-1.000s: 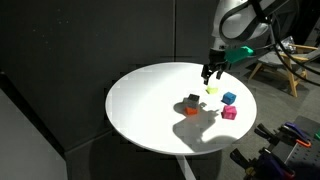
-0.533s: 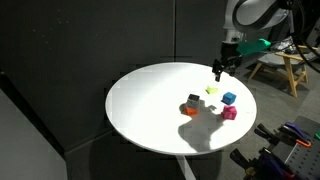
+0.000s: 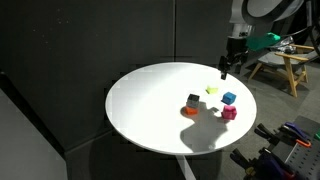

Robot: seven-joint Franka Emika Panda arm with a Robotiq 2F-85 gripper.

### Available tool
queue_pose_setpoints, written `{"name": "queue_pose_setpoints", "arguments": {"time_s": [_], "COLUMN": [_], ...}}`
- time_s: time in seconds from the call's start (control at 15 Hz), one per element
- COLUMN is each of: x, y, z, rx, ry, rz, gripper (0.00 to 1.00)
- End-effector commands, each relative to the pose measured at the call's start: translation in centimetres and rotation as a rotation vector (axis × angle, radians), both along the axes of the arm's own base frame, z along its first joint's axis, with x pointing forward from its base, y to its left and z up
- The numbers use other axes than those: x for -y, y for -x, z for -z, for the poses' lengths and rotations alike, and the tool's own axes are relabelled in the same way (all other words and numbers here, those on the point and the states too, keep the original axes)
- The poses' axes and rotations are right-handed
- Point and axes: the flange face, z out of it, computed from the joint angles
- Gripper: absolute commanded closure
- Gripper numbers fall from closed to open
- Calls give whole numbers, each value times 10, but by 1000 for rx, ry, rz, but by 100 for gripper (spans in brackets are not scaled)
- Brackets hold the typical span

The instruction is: Pick up the gray block and put it on top of the orange block

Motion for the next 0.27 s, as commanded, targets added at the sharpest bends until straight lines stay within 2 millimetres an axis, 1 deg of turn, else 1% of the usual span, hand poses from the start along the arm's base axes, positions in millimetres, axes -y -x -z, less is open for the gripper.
{"name": "queue_pose_setpoints", "arguments": {"time_s": [0.0,0.2], "x": [0,0], "y": [0,1], "z": [-1,0], "rx": [-1,-3], "ry": [0,0], "rz": [-2,-5], "gripper": [0,0]}}
